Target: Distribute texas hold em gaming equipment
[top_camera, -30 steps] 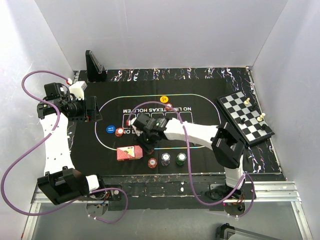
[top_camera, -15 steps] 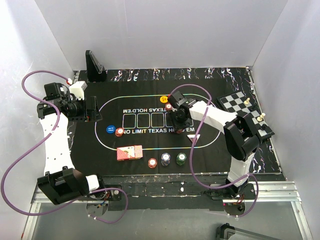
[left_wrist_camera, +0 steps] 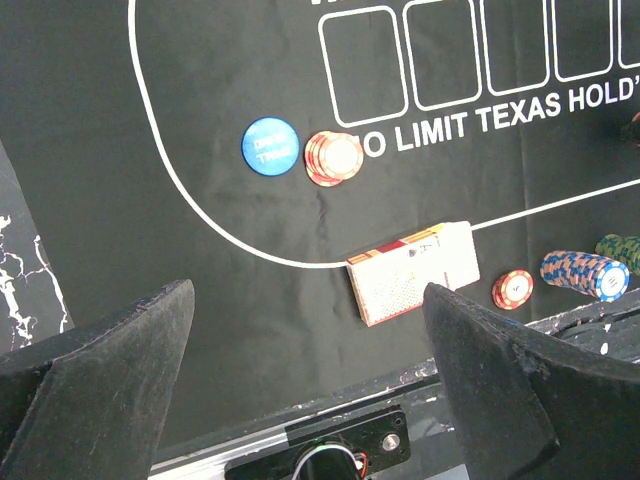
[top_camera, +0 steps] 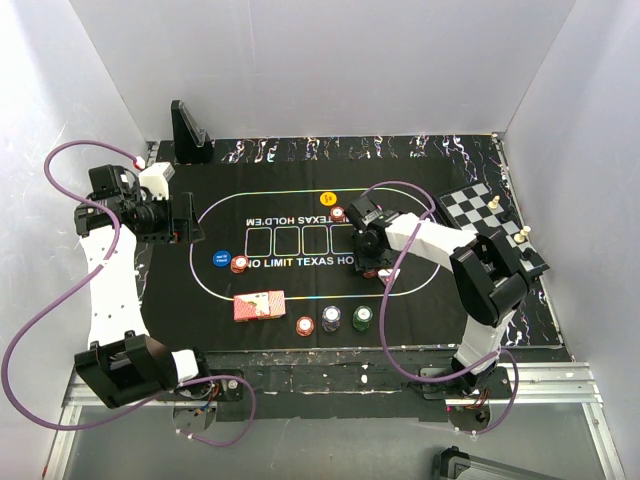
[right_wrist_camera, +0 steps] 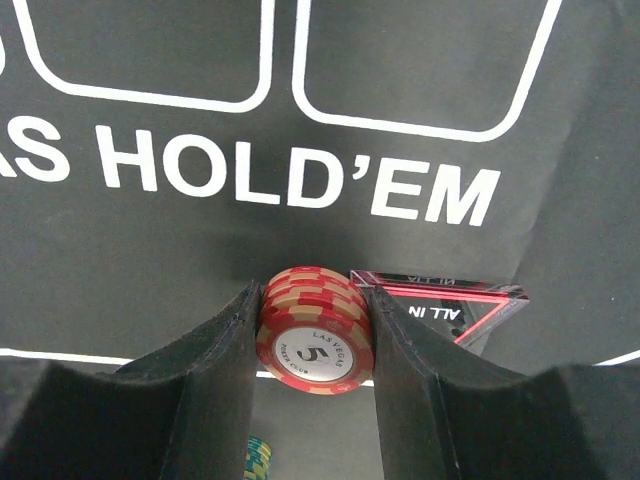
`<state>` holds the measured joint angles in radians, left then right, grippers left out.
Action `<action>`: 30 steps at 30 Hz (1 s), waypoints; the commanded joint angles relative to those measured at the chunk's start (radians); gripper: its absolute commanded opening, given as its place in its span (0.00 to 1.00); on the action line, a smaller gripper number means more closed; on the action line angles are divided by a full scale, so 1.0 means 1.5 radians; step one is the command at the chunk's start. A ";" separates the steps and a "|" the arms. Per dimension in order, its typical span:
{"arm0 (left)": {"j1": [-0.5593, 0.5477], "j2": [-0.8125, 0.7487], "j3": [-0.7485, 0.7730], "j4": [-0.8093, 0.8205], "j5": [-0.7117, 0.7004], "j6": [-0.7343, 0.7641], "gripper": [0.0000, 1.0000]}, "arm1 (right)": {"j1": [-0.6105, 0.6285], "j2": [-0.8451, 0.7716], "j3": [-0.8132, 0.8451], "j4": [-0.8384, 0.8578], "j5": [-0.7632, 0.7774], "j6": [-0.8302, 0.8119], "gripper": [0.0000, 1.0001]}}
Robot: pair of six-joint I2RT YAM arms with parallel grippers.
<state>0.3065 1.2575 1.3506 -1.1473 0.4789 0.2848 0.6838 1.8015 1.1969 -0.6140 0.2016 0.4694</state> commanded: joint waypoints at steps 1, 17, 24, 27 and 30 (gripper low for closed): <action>0.004 0.000 0.021 0.004 0.006 0.007 1.00 | -0.019 -0.009 -0.045 0.004 0.006 0.048 0.01; 0.004 -0.006 0.012 0.005 -0.002 0.009 1.00 | 0.013 -0.033 0.018 -0.012 -0.007 0.037 0.01; 0.005 -0.006 0.012 0.003 -0.008 0.011 1.00 | 0.015 0.035 0.094 -0.015 0.008 0.018 0.01; 0.005 -0.005 0.011 0.003 -0.010 0.013 1.00 | 0.009 0.050 0.095 -0.009 0.015 0.016 0.01; 0.004 -0.007 0.009 0.005 -0.012 0.014 1.00 | 0.003 0.054 0.081 -0.002 0.014 0.020 0.01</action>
<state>0.3065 1.2705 1.3510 -1.1473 0.4690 0.2916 0.7017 1.8755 1.3060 -0.6270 0.2039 0.5072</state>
